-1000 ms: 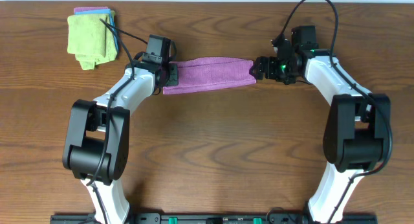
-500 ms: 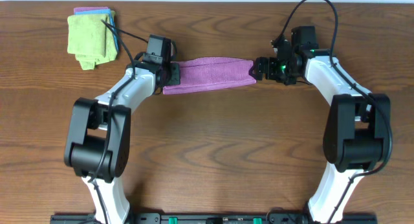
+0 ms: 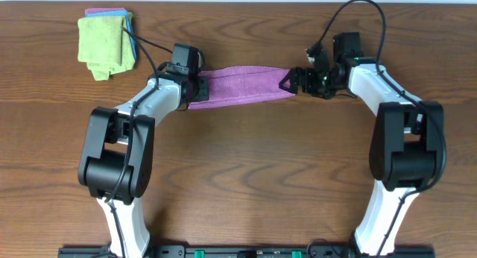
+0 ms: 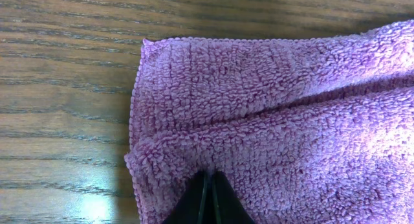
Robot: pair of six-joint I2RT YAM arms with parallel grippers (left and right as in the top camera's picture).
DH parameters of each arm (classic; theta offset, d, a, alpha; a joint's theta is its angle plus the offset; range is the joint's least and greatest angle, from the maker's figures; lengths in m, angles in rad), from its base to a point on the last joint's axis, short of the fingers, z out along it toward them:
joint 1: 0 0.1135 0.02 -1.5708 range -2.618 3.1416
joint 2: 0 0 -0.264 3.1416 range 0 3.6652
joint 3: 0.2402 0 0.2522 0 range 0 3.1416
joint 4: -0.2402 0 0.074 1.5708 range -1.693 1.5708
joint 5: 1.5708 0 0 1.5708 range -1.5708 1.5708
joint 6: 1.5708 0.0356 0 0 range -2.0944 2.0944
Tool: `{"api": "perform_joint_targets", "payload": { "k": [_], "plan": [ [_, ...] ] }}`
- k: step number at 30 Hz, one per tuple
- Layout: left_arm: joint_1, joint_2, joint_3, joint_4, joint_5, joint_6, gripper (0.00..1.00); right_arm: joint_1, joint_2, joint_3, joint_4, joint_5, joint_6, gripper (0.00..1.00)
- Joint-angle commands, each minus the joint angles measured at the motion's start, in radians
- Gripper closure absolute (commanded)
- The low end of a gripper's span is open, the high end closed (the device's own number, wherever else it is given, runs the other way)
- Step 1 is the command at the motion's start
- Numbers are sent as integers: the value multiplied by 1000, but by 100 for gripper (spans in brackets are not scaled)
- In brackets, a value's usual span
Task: Fold the cloth
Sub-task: 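Grasp the folded strip's right end with the right gripper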
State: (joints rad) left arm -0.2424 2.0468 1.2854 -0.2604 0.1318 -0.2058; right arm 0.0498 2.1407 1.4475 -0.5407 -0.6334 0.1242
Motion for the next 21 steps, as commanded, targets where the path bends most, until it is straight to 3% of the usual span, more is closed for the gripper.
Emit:
{"api": "perform_joint_targets", "payload": {
  "k": [1, 15, 17, 19, 21],
  "plan": [
    [0, 30, 8, -4, 16, -5, 94, 1, 67, -2, 3, -56, 0, 1],
    [0, 30, 8, -4, 19, -5, 94, 39, 185, -2, 136, -147, 92, 2],
    [0, 30, 8, -4, 19, -5, 94, 46, 185, -2, 153, -132, 102, 13],
    [0, 30, 8, -4, 19, -5, 94, 50, 185, -2, 166, -122, 115, 36],
    [0, 30, 8, -4, 19, -5, 94, 55, 185, -2, 175, -122, 116, 51]
  ]
}}
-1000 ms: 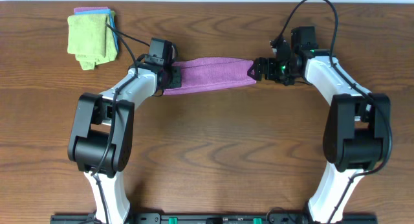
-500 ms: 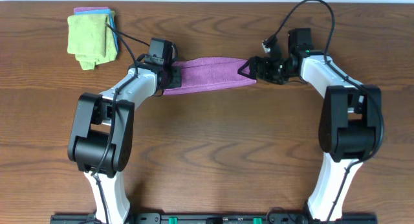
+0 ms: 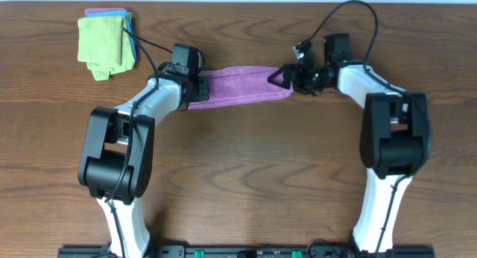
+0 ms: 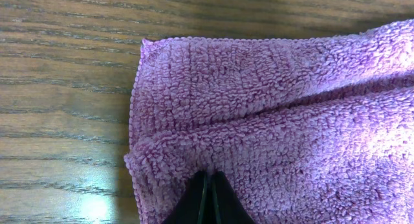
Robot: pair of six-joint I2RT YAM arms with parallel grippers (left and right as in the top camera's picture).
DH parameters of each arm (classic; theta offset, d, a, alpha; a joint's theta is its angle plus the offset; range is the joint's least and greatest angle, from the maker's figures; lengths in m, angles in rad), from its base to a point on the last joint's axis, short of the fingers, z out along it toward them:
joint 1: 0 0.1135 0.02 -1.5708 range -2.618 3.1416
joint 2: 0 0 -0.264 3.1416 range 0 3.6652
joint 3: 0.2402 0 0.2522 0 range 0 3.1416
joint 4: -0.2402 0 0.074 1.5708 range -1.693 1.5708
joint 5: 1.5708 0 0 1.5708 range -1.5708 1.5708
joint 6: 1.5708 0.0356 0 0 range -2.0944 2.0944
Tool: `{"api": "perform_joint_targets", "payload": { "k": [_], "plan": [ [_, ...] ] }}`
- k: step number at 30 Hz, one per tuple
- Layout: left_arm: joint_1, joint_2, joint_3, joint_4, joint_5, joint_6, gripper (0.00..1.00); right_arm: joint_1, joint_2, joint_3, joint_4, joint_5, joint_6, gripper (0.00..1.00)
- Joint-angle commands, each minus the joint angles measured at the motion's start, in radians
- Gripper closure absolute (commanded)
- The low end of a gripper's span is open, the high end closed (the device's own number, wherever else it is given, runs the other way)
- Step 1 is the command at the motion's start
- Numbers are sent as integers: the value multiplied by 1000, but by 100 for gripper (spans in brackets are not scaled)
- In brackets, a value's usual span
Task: Fold the cloth
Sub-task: 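Grasp the folded strip's right end with the right gripper, then lift the strip's right end and fold it leftward toward the left gripper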
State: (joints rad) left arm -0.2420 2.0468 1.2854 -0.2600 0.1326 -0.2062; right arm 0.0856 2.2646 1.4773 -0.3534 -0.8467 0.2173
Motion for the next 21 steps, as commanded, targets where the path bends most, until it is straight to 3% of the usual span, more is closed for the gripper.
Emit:
{"api": "perform_joint_targets", "payload": {
  "k": [1, 7, 12, 21],
  "plan": [
    [-1, 30, 8, -4, 18, -4, 94, 19, 61, -32, -8, 91, 25, 57],
    [-1, 30, 8, -5, 18, -11, 94, 19, 60, -27, 5, 102, 60, 99],
    [-1, 30, 8, -18, 18, -35, 94, 17, 44, 17, -42, 121, 60, 99],
    [-18, 30, 8, -42, 75, -79, 94, 48, -19, 240, -360, 373, -43, 99]
  ]
}}
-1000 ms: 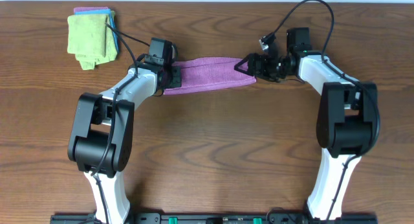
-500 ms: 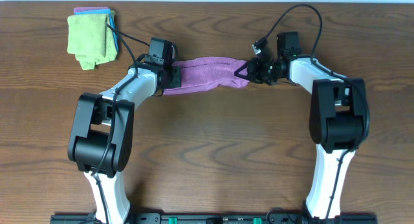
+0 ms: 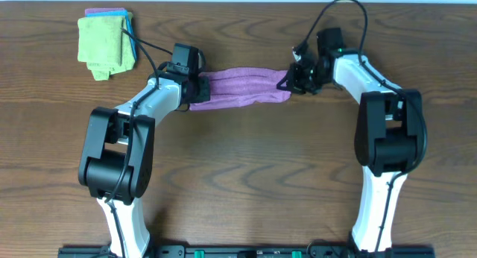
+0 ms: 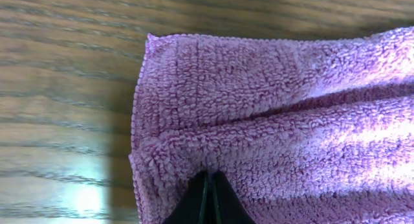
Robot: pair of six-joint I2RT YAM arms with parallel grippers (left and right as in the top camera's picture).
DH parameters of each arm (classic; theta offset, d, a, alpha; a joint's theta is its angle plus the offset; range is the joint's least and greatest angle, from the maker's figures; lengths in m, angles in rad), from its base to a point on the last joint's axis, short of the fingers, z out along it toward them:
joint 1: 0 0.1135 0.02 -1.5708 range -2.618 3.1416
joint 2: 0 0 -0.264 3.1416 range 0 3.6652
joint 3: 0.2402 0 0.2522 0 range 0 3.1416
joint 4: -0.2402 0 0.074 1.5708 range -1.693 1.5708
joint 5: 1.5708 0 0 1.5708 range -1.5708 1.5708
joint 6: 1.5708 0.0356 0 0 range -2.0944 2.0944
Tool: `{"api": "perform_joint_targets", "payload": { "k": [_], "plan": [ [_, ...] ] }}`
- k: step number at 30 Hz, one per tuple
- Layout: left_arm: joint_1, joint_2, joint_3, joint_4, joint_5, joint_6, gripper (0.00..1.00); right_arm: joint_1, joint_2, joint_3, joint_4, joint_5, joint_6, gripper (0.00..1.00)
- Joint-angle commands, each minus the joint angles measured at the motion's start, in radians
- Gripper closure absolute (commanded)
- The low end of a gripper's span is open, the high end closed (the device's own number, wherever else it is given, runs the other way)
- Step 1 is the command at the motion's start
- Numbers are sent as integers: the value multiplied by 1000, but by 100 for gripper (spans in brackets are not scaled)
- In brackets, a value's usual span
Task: Fold the cloth
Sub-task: 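Lift the strip's right end and fold it leftward toward the left gripper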
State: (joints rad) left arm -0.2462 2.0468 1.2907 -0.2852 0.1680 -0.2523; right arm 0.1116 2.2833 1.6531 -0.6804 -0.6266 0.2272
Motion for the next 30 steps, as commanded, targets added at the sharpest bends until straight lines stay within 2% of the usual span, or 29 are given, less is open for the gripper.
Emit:
{"api": "perform_joint_targets", "payload": {
  "k": [1, 11, 20, 25, 30],
  "plan": [
    [-22, 30, 2, -16, 44, -47, 94, 31, -44, 87, -61, 191, -58, 99],
    [-121, 30, 2, -16, 43, -104, 94, 185, -55, 222, -192, 455, -68, 99],
    [-118, 30, 2, -18, 42, -111, 94, 256, -55, 377, -299, 699, -69, 99],
    [-118, 30, 2, -16, 42, -111, 94, 253, -55, 459, -370, 709, -137, 99],
    [-118, 30, 2, -16, 42, -119, 94, 277, -55, 468, -402, 709, -206, 99]
  ]
}}
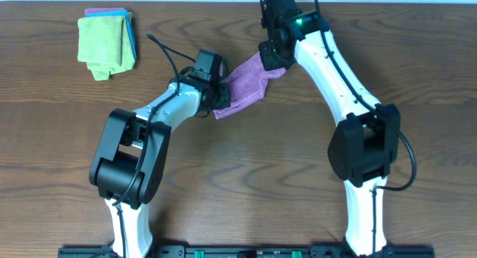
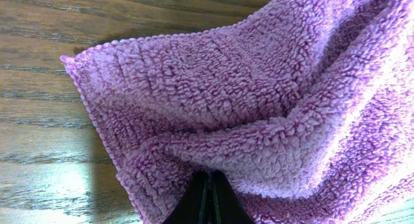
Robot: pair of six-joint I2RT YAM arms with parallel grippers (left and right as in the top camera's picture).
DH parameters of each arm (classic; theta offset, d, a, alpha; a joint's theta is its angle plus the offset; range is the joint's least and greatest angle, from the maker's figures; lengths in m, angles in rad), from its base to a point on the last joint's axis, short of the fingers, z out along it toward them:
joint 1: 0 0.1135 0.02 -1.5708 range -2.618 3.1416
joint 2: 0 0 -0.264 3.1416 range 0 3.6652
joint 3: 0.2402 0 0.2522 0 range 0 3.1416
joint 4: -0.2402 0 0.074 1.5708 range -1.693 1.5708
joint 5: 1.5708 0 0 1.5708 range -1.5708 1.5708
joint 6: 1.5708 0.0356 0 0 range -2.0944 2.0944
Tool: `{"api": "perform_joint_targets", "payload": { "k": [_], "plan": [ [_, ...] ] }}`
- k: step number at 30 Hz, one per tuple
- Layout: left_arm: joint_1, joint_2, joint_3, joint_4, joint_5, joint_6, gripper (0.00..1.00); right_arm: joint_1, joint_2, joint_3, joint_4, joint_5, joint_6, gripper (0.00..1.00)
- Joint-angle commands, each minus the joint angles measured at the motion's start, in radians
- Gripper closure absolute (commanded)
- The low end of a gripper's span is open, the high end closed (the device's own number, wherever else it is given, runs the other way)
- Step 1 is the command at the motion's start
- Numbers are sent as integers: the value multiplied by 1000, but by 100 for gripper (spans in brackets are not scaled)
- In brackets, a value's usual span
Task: Fold the cloth
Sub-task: 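Lift the strip's right end and fold it leftward toward the left gripper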
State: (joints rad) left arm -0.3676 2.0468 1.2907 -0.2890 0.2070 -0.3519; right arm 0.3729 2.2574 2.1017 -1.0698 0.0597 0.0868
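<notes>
A purple terry cloth (image 1: 246, 85) hangs bunched between both arms at the table's upper middle, running diagonally from lower left to upper right. My left gripper (image 1: 221, 98) is shut on its lower left end; in the left wrist view the black fingertips (image 2: 206, 199) pinch the cloth (image 2: 259, 107), which folds over itself above the wood. My right gripper (image 1: 266, 58) is shut on the cloth's upper right end, near the table's far edge.
A stack of folded cloths (image 1: 108, 38), green on top over blue and pink, lies at the far left corner. The wooden table (image 1: 246, 176) stretches bare toward the front. Cables loop above both wrists.
My right gripper moved left and toward the far edge with its end, and my left gripper moved right. The cloth, stretched horizontally before, now sits shorter, diagonal and bunched.
At first the cloth lay stretched in a long strip between both shut grippers. My right gripper then stood a little further left each time while the left stayed put. Now both ends are close together and the cloth slumps in folds.
</notes>
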Motion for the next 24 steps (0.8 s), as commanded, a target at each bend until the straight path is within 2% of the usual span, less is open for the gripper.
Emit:
{"api": "perform_joint_targets", "payload": {
  "k": [1, 11, 18, 24],
  "plan": [
    [3, 30, 2, -12, 4, -23, 95, 22, -29, 19, -20, 23, -87, 99],
    [3, 30, 2, -6, 4, -33, 94, 84, -28, 8, -50, 60, -229, 99],
    [22, 11, 3, 12, 54, -45, 94, 95, -28, 8, -57, 101, -231, 99],
    [55, -120, 8, 13, 56, -45, 94, 94, -28, 8, -58, 101, -231, 99]
  ]
}}
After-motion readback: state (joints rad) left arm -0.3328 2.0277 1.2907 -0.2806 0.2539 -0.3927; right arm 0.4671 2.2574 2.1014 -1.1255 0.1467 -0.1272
